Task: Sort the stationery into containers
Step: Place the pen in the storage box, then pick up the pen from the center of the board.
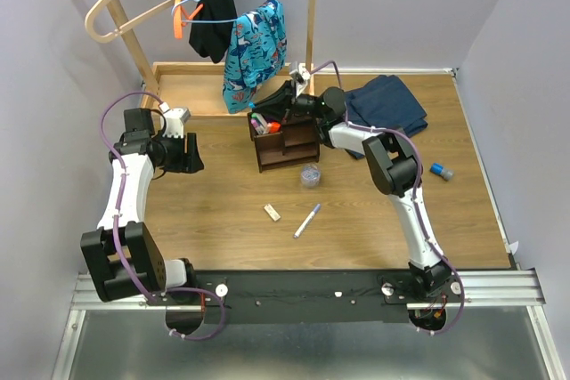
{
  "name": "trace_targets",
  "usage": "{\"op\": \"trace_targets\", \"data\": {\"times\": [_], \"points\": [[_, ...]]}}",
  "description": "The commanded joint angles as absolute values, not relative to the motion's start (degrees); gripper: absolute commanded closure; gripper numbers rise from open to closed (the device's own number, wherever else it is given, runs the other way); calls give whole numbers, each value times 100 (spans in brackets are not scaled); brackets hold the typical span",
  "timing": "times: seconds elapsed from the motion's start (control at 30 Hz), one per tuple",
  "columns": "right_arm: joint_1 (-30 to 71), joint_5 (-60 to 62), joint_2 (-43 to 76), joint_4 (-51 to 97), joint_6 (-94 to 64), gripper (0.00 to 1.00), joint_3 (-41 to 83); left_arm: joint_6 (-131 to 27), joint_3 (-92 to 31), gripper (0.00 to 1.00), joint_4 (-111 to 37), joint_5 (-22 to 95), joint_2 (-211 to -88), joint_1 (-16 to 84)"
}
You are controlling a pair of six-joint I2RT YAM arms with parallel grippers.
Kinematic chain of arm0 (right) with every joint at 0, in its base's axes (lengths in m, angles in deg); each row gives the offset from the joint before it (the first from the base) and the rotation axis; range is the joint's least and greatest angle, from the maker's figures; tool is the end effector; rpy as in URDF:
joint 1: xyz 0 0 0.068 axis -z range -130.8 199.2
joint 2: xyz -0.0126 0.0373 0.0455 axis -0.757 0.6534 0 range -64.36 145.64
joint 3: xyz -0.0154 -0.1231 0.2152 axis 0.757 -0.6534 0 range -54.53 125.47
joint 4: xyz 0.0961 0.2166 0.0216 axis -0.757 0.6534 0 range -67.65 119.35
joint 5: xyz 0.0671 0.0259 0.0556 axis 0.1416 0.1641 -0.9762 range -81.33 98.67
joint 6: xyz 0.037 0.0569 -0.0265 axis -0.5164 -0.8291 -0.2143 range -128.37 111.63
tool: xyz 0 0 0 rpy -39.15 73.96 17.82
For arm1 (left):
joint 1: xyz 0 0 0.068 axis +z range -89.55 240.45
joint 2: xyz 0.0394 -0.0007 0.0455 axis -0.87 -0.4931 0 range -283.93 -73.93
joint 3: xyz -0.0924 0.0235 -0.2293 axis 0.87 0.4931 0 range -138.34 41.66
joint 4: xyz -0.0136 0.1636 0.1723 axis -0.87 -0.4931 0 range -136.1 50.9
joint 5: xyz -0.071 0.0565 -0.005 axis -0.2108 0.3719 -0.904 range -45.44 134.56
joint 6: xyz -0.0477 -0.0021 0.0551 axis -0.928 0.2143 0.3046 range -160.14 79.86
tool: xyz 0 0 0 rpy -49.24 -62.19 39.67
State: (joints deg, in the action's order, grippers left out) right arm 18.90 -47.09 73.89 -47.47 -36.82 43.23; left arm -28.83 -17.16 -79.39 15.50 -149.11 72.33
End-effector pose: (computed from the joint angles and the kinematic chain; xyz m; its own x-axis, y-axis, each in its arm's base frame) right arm 0.4050 0.2948 0.2284 -0.0599 0.2755 -0.9594 -0.9982 -0.0105 0.0593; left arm 0.2570 0.0240 0.2338 -0.7856 0.0099 -0.6186 0.2401 0.9264 -0.2901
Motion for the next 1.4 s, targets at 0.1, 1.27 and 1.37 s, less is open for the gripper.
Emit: {"op": "trace_targets", "data": {"times": [0.1,1.27,1.37], "points": [[1862,-4556,7311,-5174,-3430,92,4058,-2774,-1942,32,-7997,1635,-15171,7223],[1915,-2581,2161,3563,751,49,1562,-3099,-2012,32,-7583,975,-13801,5652],[1923,-877,1668,3518,-305,47,1245,-3573,-2196,32,-7732,1274,-13844,5124]]}}
